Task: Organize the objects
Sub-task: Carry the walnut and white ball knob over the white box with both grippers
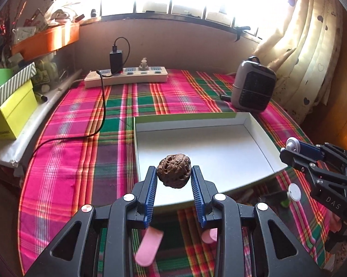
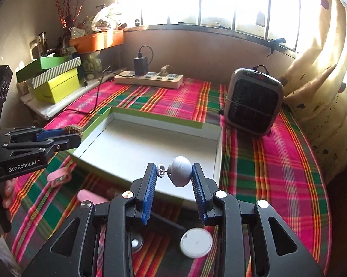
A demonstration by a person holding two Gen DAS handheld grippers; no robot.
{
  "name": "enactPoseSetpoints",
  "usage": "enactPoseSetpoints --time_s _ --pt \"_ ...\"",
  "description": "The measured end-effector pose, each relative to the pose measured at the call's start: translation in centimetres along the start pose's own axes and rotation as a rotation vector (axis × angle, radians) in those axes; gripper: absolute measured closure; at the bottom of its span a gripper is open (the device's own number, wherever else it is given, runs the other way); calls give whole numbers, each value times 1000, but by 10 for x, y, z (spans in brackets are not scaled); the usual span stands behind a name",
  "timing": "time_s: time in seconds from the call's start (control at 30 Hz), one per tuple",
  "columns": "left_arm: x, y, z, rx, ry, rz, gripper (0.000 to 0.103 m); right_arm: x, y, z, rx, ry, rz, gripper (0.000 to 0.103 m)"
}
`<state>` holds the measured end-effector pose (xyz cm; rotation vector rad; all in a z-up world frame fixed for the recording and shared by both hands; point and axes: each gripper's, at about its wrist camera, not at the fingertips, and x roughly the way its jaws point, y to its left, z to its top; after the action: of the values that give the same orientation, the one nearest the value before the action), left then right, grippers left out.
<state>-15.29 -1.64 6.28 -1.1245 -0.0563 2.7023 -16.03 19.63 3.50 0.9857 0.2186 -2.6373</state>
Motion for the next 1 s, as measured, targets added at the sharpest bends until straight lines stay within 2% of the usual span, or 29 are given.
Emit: enactPoseSetpoints --time_s 0.57,1.0 --pt "59 3 28 24 74 26 75 84 -25 25 13 150 -22 70" --pt "83 3 30 28 119 58 75 106 -22 25 -27 204 -39 70"
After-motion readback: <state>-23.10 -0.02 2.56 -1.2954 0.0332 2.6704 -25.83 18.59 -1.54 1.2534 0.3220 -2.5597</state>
